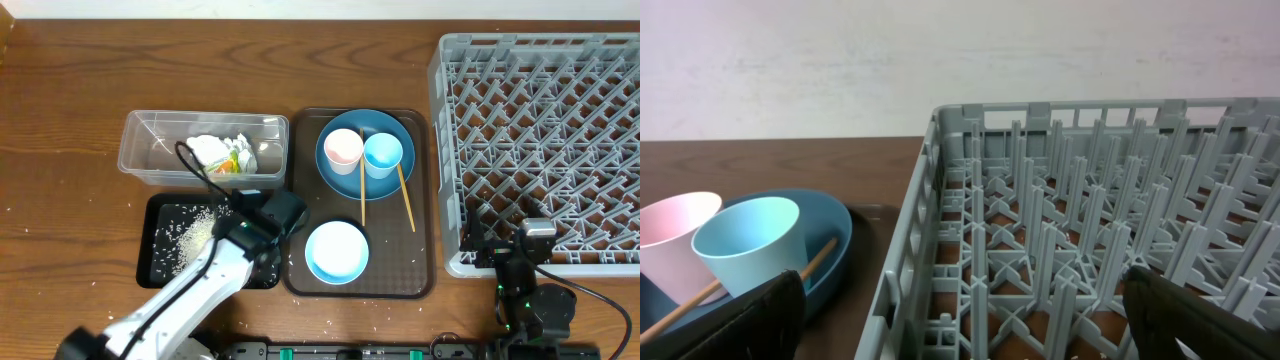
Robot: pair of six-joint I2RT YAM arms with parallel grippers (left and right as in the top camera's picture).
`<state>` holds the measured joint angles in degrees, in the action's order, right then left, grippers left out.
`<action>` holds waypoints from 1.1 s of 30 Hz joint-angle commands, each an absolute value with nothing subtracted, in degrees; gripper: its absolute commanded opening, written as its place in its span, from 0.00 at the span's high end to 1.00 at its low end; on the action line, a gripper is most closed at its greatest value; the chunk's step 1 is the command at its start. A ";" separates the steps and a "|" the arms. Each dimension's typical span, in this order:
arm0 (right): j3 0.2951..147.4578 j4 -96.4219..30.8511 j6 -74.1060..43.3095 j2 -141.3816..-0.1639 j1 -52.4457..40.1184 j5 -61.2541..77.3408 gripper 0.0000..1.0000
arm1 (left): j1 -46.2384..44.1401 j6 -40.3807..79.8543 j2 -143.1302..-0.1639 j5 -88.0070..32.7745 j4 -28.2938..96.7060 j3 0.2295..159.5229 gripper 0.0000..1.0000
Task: Sort waste into correct bins and load items into the dishwasher rack
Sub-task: 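Carry the carrot left onto the rice on the black tray and release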
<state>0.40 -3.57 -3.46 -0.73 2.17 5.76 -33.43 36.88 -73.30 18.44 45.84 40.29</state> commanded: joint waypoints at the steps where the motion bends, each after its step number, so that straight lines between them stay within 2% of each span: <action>1: 0.32 -3.68 -3.60 -0.54 2.39 5.80 0.01 | -33.17 35.86 -69.43 19.55 46.09 42.04 0.45; 12: 0.32 -3.68 -3.60 -0.54 2.39 5.82 0.01 | -30.59 33.21 -55.24 9.32 50.39 49.93 0.45; 21: 0.32 -3.68 -3.60 -0.54 2.39 5.82 0.01 | -14.31 25.08 -54.30 -8.51 52.07 57.32 0.45; 23: 0.32 -3.68 -3.60 -0.54 2.39 5.80 0.01 | -10.74 24.32 -54.43 -9.21 51.83 57.30 0.45; 27: 0.32 -3.68 -3.60 -0.54 2.39 5.80 0.01 | -6.33 23.59 -54.61 -8.99 51.83 57.30 0.31; 28: 0.32 -3.68 -3.60 -0.54 2.39 5.80 0.01 | -5.82 23.57 -54.61 -8.99 51.83 57.30 0.22; 33: 0.32 -3.68 -3.60 -0.54 2.39 5.80 0.01 | -5.63 23.57 -54.63 -8.99 51.83 57.25 0.15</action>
